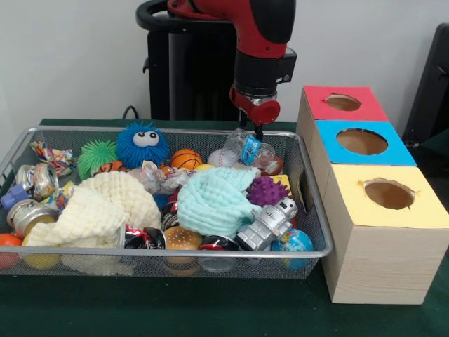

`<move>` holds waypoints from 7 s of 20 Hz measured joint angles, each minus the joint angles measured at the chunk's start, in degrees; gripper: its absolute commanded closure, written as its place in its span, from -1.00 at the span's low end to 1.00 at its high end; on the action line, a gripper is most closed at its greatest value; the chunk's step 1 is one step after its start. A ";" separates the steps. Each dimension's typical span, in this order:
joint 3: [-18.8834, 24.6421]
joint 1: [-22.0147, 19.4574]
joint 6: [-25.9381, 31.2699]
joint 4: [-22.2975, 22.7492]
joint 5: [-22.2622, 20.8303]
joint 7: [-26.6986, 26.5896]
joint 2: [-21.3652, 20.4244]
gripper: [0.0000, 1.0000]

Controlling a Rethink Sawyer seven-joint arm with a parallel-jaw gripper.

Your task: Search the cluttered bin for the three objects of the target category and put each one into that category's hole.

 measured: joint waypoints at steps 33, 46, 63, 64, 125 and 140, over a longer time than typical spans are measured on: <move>-10.45 13.05 10.84 -0.05 4.34 0.00 -11.33 -1.00; -13.93 14.52 15.07 -4.36 4.32 0.00 -11.21 -1.00; -16.48 16.72 18.12 -9.43 4.28 0.00 -10.39 -1.00; -16.46 16.67 18.12 -9.61 4.27 0.00 -10.30 -1.00; -1.65 2.03 4.80 -10.61 -28.48 0.00 -1.68 -1.00; 0.94 0.39 3.13 -10.66 -43.94 0.00 -2.89 -1.00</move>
